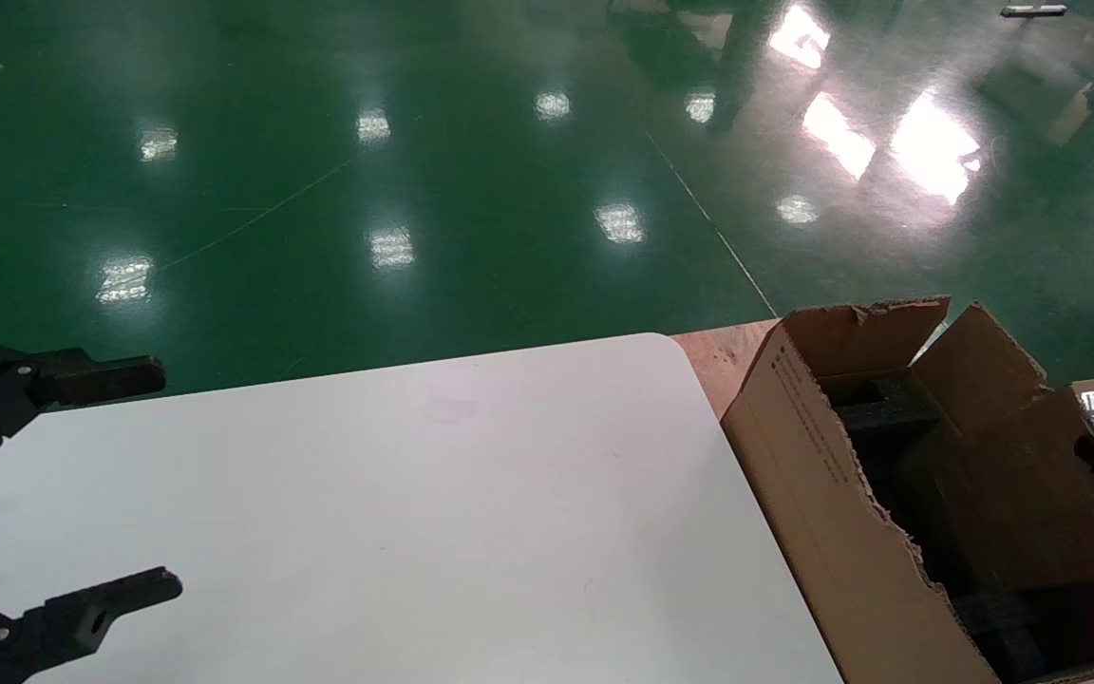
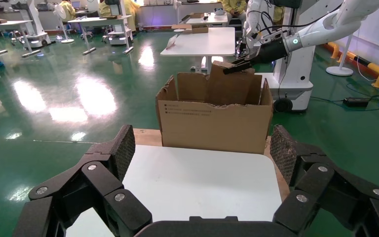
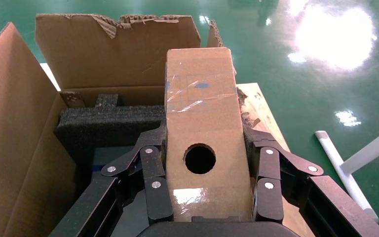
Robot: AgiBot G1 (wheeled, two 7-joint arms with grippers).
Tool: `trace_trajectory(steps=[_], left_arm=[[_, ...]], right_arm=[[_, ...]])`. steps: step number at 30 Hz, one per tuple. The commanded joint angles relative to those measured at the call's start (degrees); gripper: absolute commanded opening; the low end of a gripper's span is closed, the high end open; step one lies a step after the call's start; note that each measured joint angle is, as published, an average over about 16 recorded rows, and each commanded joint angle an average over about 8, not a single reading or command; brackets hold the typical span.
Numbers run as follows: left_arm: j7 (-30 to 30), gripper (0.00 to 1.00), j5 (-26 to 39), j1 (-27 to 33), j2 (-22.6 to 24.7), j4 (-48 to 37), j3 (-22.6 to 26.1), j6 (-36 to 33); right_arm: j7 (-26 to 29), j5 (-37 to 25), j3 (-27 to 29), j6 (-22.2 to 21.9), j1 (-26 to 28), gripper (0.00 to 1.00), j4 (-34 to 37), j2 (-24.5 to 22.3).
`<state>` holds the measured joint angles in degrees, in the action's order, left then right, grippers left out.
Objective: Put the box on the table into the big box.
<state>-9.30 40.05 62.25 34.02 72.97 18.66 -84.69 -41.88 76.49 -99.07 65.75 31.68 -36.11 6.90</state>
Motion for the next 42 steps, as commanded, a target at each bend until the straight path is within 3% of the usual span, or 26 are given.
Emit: trace_trajectory(steps=[1,7,9,10,35,42], left_arm=[[0.00,1.00,0.00,0.00,0.00,0.00,0.00,0.00],[0.01,1.00,-0.01,0.00,-0.01,0.00,0.01,0.01],[0.01,1.00,-0.01,-0.01,-0.01,-0.01,0.01,0.01],[0.01,1.00,-0.01,-0.01,-0.01,-0.01,0.01,0.01],[0.01,1.00,-0.02,-0.01,-0.01,-0.01,0.01,0.02],[0.01,1.00,-0.02,-0.01,-0.01,-0.02,0.02,0.02]], right_arm=[[0.36,-0.25,0.00,-0.02,0.10,0.08,0.54,0.22],[1.86,-2.33,-0.26,-1.44,0.66,0.80,1.18,-0.11],[2.31,-2.80,-0.27,-1.96,0.88,0.97,1.26,-0.23],[2.46,-2.91,-0.26,-2.15,0.96,1.00,1.30,-0.26],[2.17,-2.94,-0.38,-2.22,0.77,1.00,1.22,-0.29],[0.17,-4.73,0.43,-0.08,2.24,1.00,1.21,-0.29]])
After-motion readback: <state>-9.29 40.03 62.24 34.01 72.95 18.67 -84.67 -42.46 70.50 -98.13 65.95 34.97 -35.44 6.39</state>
